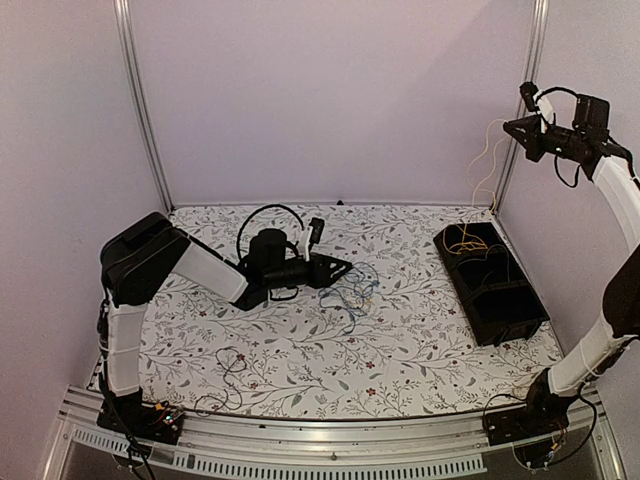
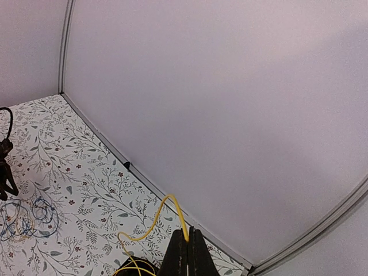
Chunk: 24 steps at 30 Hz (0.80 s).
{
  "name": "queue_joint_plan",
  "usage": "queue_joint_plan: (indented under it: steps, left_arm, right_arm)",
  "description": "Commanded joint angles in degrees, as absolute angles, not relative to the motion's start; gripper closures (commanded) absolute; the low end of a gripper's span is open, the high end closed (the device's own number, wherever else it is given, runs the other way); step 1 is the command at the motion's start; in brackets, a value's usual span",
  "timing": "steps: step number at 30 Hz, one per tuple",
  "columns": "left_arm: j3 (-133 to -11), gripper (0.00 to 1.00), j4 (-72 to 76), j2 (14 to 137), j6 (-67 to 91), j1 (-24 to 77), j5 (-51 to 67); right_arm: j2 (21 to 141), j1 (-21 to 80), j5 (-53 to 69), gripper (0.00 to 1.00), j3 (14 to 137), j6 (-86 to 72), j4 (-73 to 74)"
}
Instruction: Untangle the cables
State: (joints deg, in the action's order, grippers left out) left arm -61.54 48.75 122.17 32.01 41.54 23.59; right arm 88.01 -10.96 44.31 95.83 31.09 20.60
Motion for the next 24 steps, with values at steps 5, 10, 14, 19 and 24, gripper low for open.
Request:
queue_joint_plan:
  steps: [5, 10, 14, 19, 24]
  left_arm:
    - [-61.68, 0.55, 50.99, 122.68, 33.26, 40.79, 24.49]
    - [-60.88, 0.55, 50.98, 122.01, 33.20, 40.72, 24.30]
    - [-60.32, 0.55, 50.98, 121.72, 33.30, 40.69, 24.15]
    - [-60.42, 0.55, 51.06, 121.88, 33.38, 40.62, 24.20]
    - [-61.11, 0.55, 50.89, 122.33, 33.46, 40.54, 24.55]
  right_arm:
    - [88.72, -11.25, 41.23, 1.00, 92.46, 33.77, 22.38]
    - [92.86, -11.21, 38.45, 1.00, 92.11, 34.82, 22.31]
    - [96.23, -11.35, 35.61, 1.00, 92.53, 35.83, 22.37]
    - [98.10, -12.50, 34.51, 1.00, 92.34, 37.44, 22.63]
    - [99.26, -12.76, 33.90, 1.00, 92.27, 41.78, 26.35]
